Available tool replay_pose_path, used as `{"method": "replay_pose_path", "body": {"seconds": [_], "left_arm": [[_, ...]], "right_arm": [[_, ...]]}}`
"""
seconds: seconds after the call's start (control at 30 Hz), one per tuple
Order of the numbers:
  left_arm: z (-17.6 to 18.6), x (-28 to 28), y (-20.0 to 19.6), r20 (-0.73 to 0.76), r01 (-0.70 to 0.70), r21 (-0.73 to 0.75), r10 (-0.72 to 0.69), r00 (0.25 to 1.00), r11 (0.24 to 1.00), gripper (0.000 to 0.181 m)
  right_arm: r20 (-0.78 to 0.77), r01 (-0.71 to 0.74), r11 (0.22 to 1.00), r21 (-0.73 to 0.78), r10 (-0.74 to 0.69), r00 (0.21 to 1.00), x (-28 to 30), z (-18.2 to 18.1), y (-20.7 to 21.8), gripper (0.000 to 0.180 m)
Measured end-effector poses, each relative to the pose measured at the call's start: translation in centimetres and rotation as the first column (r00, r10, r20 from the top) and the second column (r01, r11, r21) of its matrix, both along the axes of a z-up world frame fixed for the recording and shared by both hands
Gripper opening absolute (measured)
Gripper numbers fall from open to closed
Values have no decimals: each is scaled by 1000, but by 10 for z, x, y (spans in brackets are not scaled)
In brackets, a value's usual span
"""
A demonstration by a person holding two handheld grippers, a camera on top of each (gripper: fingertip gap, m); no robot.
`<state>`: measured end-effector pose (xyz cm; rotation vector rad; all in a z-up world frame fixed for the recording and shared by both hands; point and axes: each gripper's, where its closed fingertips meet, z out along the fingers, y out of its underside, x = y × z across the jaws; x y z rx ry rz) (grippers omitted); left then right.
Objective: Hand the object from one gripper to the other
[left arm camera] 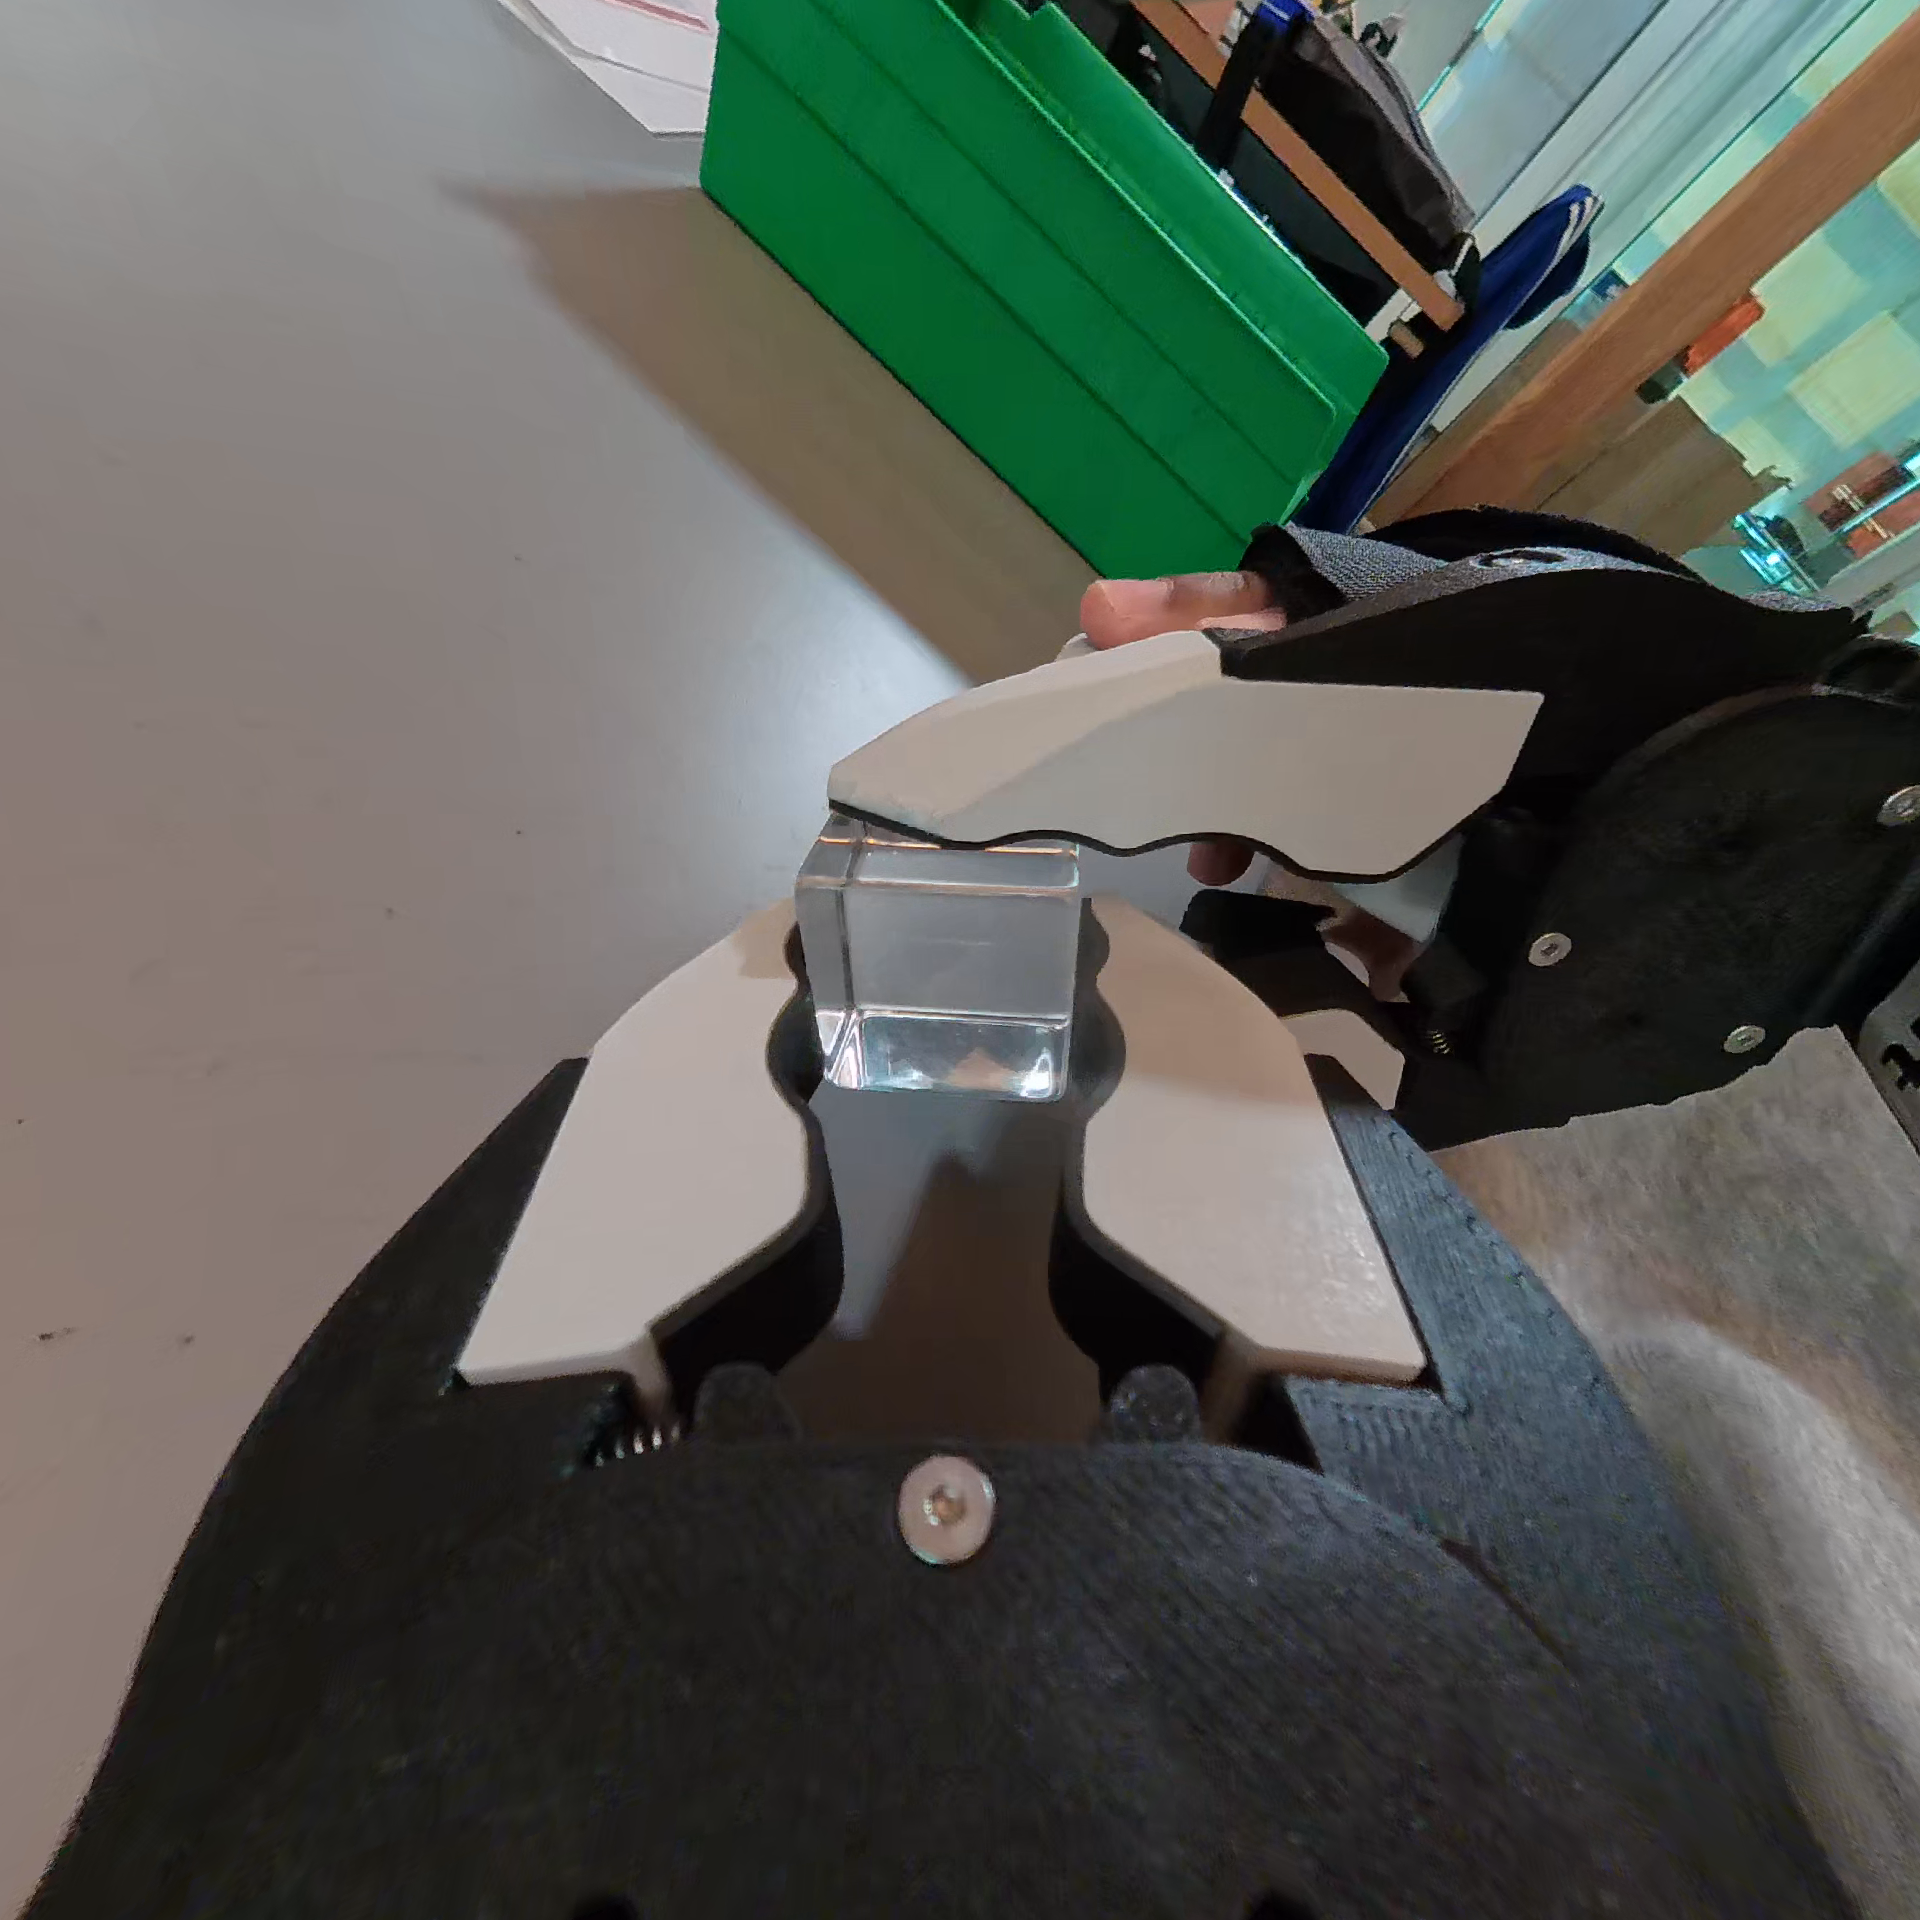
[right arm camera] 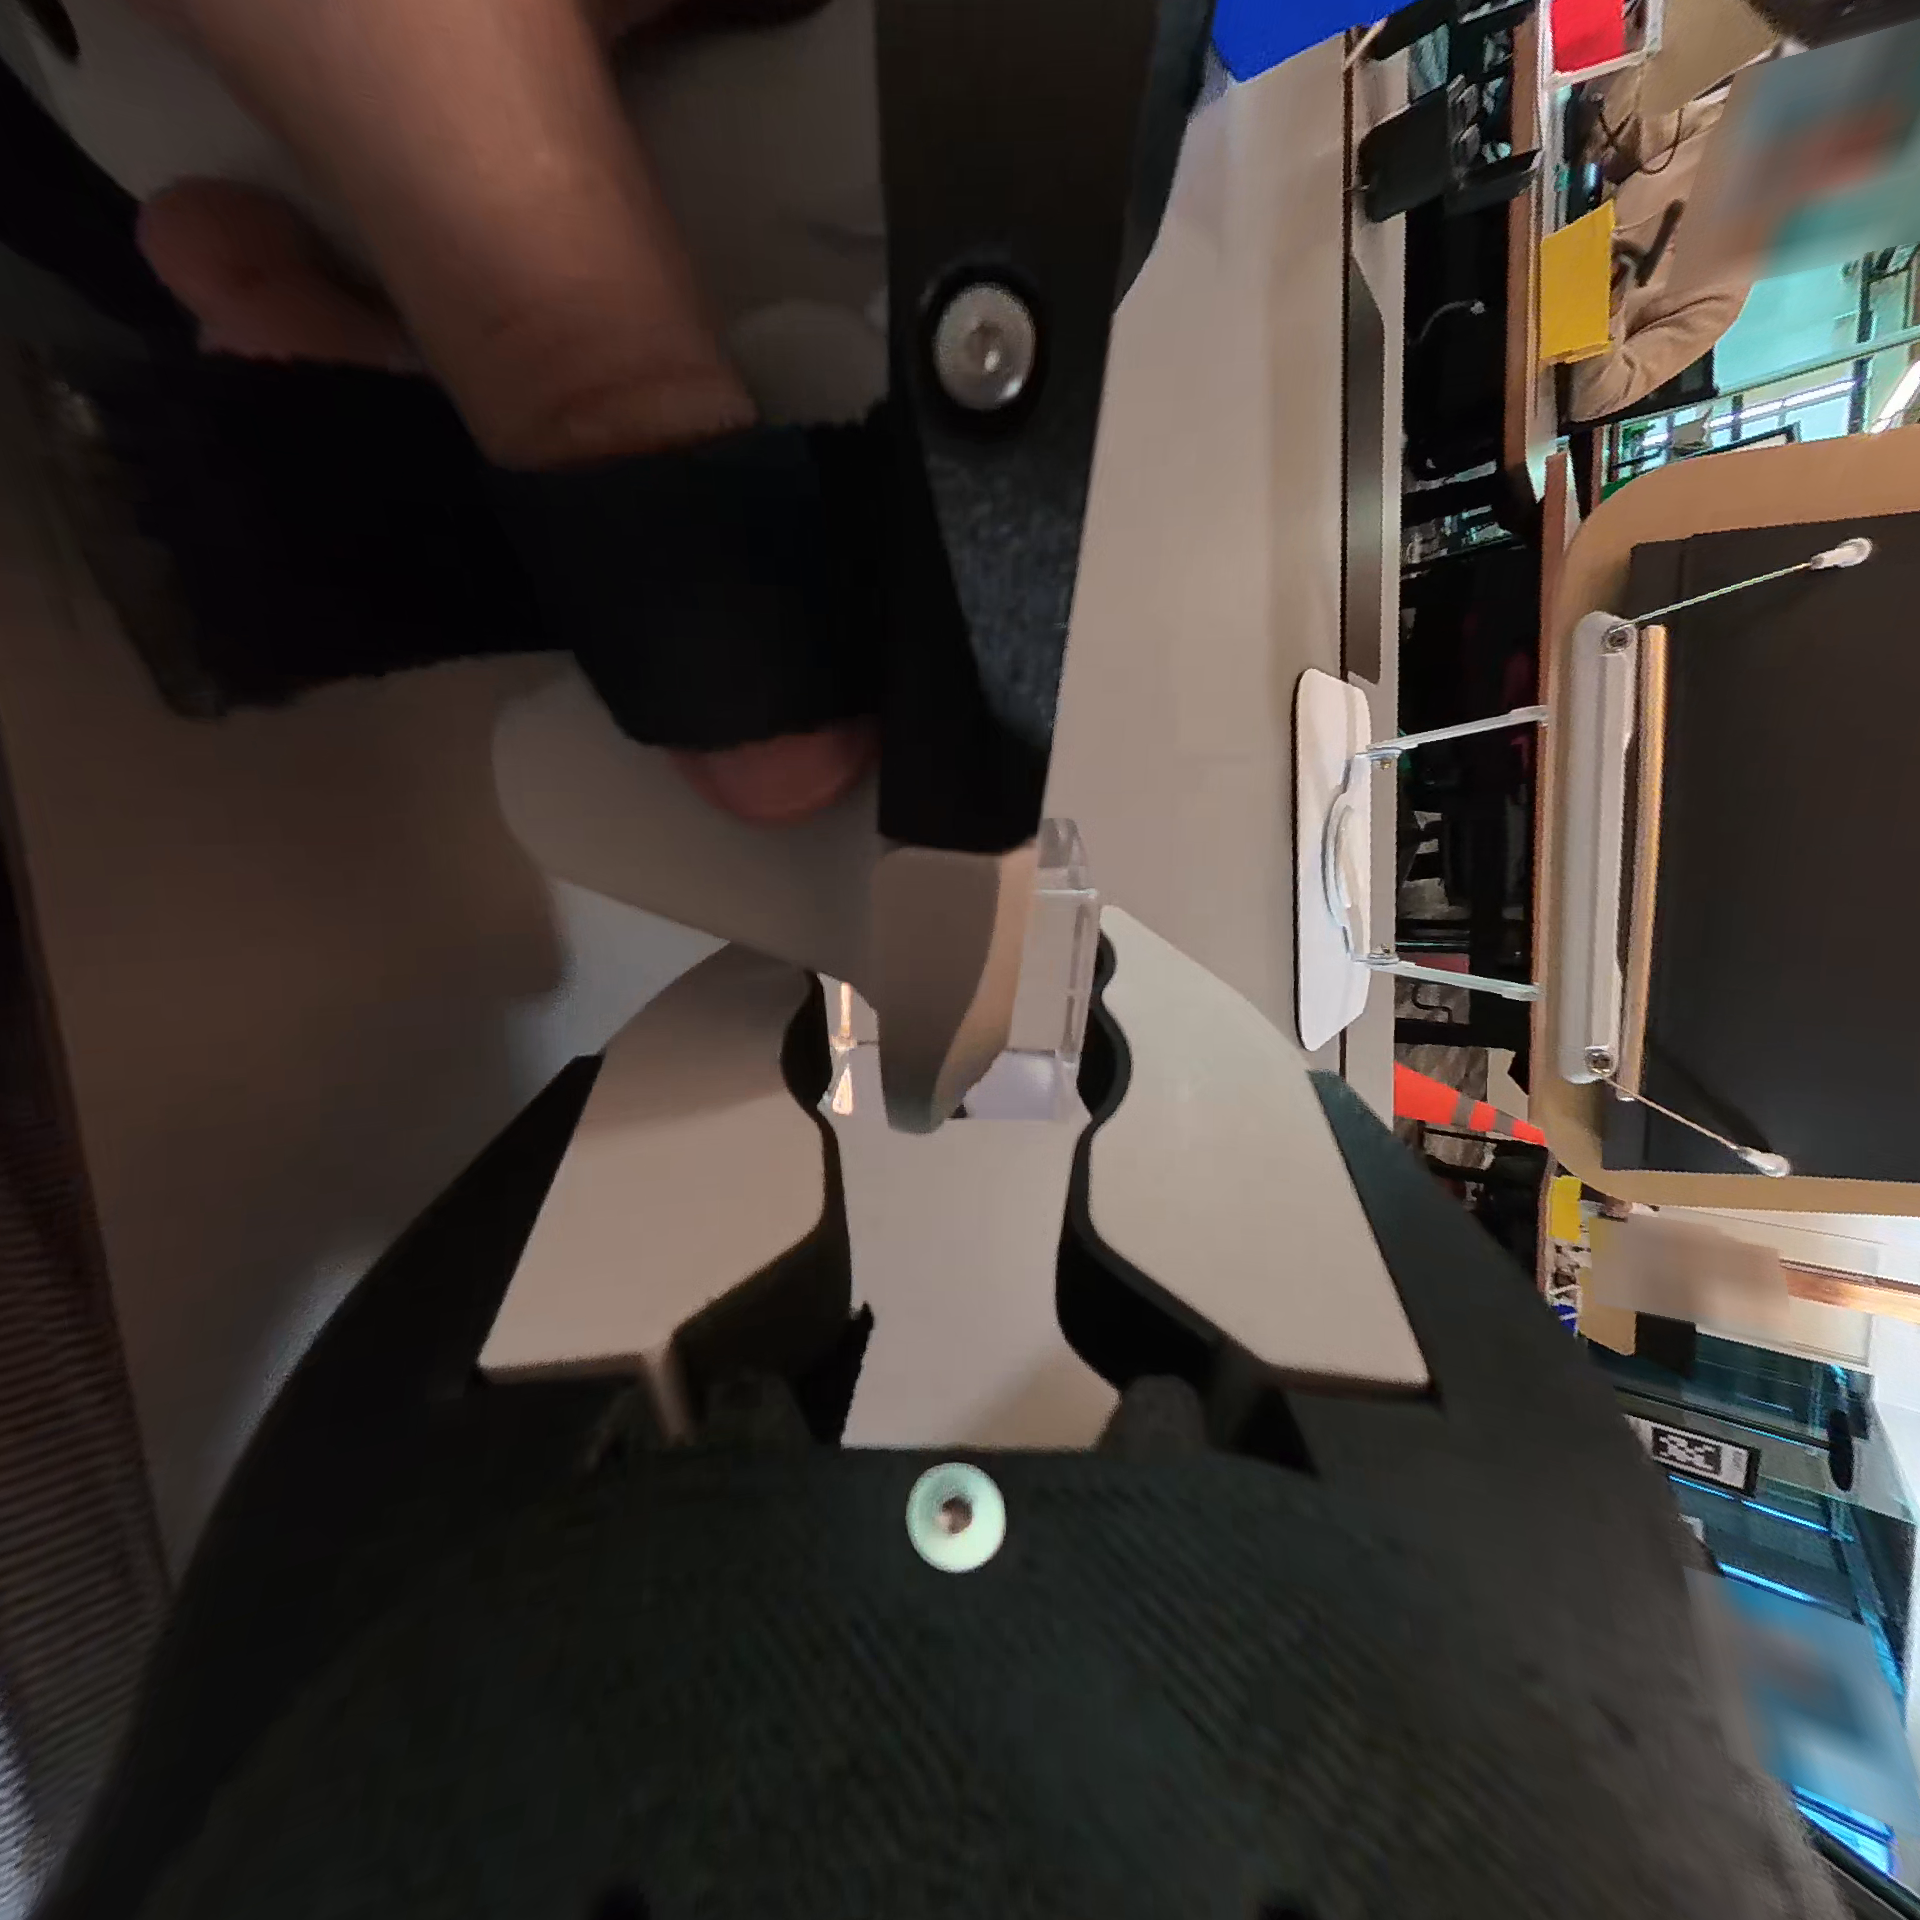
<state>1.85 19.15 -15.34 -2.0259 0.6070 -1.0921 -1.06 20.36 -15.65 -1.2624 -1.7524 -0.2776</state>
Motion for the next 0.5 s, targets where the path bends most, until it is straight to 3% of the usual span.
{"method": "replay_pose_path", "body": {"seconds": [0.17,0.3,0.5], "left_arm": [[10,-4,4,88,-6,-18,8,996,1000,46],[22,-14,10,239,-1,-75,19,971,997,46],[45,-13,4,574,163,-213,-11,818,963,45]], "right_arm": [[-94,-37,999,9,38,995,-1,13,5,61],[-247,-113,986,-119,81,966,2,20,9,83],[-589,-467,847,-255,247,769,1,46,-10,88]]}}
